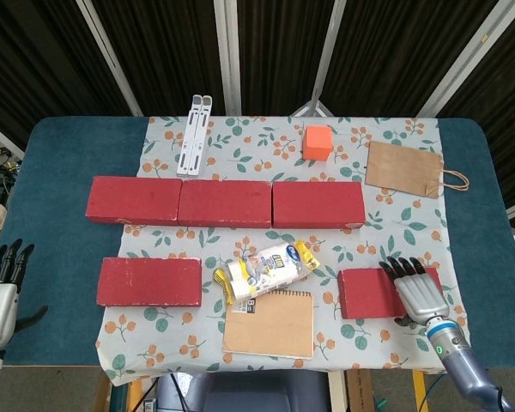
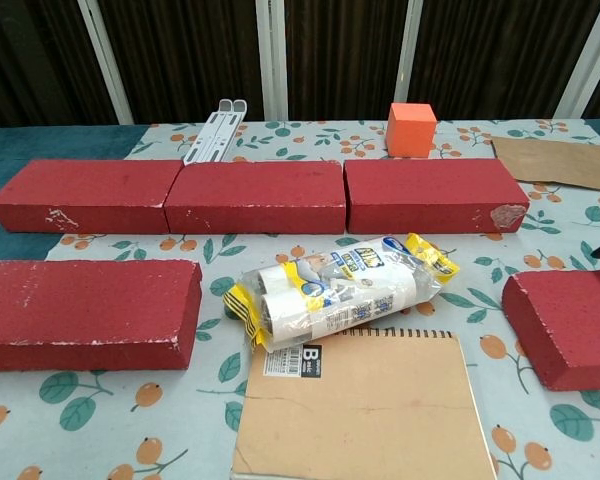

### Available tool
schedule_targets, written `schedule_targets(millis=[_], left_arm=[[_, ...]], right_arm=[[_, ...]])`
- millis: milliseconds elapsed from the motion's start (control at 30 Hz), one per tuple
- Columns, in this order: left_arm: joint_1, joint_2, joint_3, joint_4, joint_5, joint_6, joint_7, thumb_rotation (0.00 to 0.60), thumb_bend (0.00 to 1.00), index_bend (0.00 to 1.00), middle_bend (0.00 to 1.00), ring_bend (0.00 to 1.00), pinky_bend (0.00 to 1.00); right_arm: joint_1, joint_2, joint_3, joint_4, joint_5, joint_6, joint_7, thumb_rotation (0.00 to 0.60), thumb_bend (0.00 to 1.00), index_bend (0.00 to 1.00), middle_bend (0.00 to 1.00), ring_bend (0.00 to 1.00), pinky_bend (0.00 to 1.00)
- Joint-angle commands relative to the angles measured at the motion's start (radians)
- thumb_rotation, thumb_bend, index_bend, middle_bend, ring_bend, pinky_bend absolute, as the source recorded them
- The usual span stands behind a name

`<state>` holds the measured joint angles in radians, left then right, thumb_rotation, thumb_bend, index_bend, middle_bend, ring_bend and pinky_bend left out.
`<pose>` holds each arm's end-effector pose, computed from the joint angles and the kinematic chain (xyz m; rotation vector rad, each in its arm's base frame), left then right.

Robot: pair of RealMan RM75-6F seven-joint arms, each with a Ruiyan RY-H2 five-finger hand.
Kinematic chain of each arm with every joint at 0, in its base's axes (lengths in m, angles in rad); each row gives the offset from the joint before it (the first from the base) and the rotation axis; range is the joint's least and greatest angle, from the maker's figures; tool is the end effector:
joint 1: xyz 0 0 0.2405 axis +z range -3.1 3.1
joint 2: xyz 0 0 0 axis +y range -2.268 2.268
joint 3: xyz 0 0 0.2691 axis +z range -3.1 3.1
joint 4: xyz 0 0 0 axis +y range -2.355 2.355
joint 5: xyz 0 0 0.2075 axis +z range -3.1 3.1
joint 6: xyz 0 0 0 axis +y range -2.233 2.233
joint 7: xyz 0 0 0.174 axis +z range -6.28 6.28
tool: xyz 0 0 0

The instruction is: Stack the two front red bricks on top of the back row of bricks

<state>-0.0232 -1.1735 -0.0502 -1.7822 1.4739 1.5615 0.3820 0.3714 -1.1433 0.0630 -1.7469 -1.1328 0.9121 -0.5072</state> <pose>-0.2955 0.1903 0.1505 -1.3491 -0.7925 -0.7584 -0.2979 -0.2711 0.0702 1.8237 -1.0045 0.4072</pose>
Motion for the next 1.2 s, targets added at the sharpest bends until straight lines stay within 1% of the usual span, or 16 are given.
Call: schedule_targets(millis=[33,233,333,633,767,1000,1100,1200], left_arm=[[-0.002,-0.006,0.002,-0.002,0.001,-0.002,0.012,0.600,0.00,0.05,0.00,0.00,0.06],[-0.004,-0.014,0.005,-0.006,-0.001,-0.007,0.028,0.600,0.00,0.05,0.00,0.00,0.06],[-0.005,-0.017,0.004,-0.005,-0.005,-0.008,0.034,0.600,0.00,0.05,0.00,0.00,0.06],[-0.006,-0.017,0.001,-0.006,-0.013,-0.009,0.036,0.600,0.00,0.05,0.00,0.00,0.06],[-0.007,-0.016,0.000,-0.006,-0.016,-0.010,0.034,0.600,0.00,0.05,0.00,0.00,0.06],[-0.006,-0.013,0.001,-0.007,-0.016,-0.008,0.029,0.600,0.00,0.05,0.00,0.00,0.06],[-0.006,-0.011,0.000,-0.008,-0.019,-0.009,0.026,0.600,0.00,0.05,0.00,0.00,0.06],[-0.006,-0.008,-0.001,-0.009,-0.022,-0.008,0.019,0.600,0.00,0.05,0.00,0.00,0.06]], right_arm=[[0.019,0.009,0.001,-0.002,0.025,-0.025,-0.007,0.600,0.06,0.00,0.00,0.00,0.00],[0.052,0.011,-0.009,0.001,0.057,-0.052,-0.026,0.600,0.06,0.00,0.00,0.00,0.00],[0.062,0.009,-0.015,-0.001,0.069,-0.054,-0.037,0.600,0.06,0.00,0.04,0.01,0.00],[0.084,-0.009,-0.030,-0.008,0.097,-0.034,-0.072,0.600,0.06,0.01,0.17,0.09,0.00],[0.093,-0.012,-0.036,-0.016,0.108,-0.025,-0.088,0.600,0.06,0.06,0.17,0.09,0.00],[0.103,-0.006,-0.046,-0.042,0.116,0.002,-0.112,0.600,0.06,0.09,0.17,0.10,0.00],[0.108,0.007,-0.044,-0.063,0.119,0.013,-0.118,0.600,0.06,0.10,0.18,0.10,0.00],[0.118,0.041,-0.035,-0.105,0.126,0.033,-0.134,0.600,0.06,0.12,0.19,0.10,0.00]])
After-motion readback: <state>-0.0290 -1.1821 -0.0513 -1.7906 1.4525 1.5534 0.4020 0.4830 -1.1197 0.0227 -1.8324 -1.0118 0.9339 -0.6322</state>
